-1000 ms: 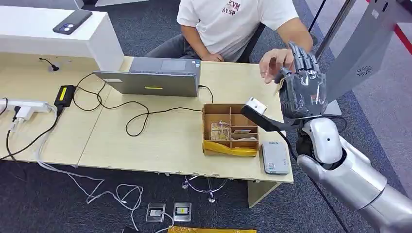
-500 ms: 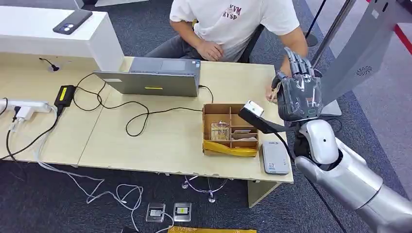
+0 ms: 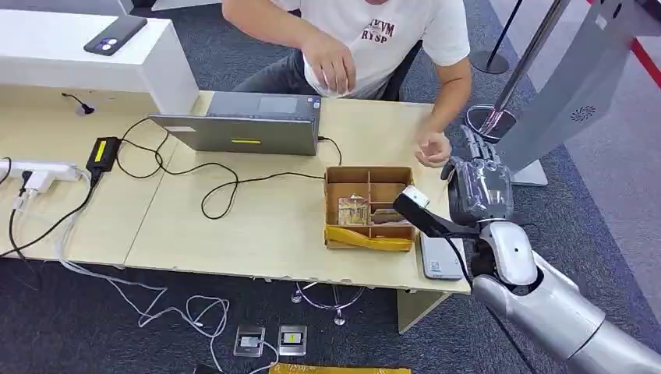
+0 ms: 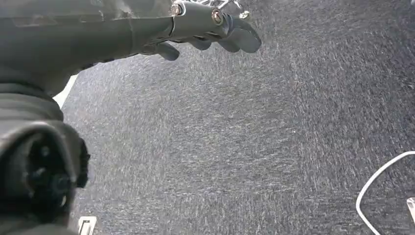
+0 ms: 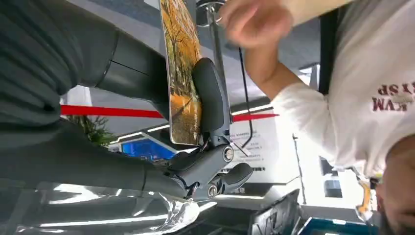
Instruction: Pass the card to the sensor for recognition and then transmit it.
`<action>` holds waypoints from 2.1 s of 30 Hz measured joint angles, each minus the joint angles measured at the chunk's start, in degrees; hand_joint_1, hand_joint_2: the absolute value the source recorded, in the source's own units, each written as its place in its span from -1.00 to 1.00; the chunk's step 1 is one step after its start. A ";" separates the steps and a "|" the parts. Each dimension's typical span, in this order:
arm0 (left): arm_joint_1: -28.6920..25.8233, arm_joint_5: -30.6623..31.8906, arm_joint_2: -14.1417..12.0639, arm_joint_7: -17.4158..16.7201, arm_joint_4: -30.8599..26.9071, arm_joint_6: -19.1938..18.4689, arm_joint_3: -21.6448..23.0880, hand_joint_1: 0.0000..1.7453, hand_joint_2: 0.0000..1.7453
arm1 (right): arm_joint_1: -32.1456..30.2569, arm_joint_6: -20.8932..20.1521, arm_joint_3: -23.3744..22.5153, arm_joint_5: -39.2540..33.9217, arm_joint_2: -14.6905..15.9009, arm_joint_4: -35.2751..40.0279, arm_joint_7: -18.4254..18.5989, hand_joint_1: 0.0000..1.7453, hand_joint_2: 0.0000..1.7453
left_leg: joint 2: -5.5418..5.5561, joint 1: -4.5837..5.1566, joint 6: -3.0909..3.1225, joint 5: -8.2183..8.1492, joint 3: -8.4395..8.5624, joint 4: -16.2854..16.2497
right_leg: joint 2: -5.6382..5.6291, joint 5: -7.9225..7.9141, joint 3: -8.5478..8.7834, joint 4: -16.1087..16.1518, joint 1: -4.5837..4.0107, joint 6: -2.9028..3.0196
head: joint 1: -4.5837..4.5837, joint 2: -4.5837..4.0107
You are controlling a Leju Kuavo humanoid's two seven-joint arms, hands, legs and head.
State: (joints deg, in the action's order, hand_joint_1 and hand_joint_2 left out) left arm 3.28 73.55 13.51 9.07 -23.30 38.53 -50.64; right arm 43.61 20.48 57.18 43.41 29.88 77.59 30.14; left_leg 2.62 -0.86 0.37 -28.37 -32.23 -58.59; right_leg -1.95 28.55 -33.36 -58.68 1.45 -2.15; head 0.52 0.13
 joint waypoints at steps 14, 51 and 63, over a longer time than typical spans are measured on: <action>-0.03 0.85 0.28 0.53 0.00 0.00 -0.22 -1.00 -1.00 | -9.22 2.21 -3.21 -0.94 2.27 -0.96 1.86 1.00 1.00 | -0.09 0.00 0.00 -0.01 0.01 0.00 | -0.04 0.00 0.00 0.00 0.00 0.00 | 0.00 0.00; 0.00 2.12 0.17 1.86 0.00 0.00 -0.24 -1.00 -1.00 | -19.93 1.14 -7.08 -0.59 2.58 -0.72 2.27 1.00 1.00 | -0.13 0.00 -0.01 -0.02 0.02 0.00 | -0.08 0.00 0.00 0.00 0.00 0.00 | 0.02 0.00; 0.02 2.25 0.17 1.86 0.00 0.00 -0.24 -1.00 -1.00 | -20.95 0.96 -7.24 0.11 0.74 -1.73 0.04 1.00 1.00 | -0.14 0.00 -0.01 -0.02 0.02 0.00 | -0.08 0.00 0.01 0.00 0.00 0.00 | 0.02 0.00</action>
State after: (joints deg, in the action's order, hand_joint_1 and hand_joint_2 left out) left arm 3.30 75.80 13.68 10.93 -23.30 38.53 -50.88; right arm 22.66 21.44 49.94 43.52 30.62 75.86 30.18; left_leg 2.48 -0.87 0.36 -28.39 -32.21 -58.59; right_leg -2.03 28.55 -33.36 -58.68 1.45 -2.15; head 0.55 0.13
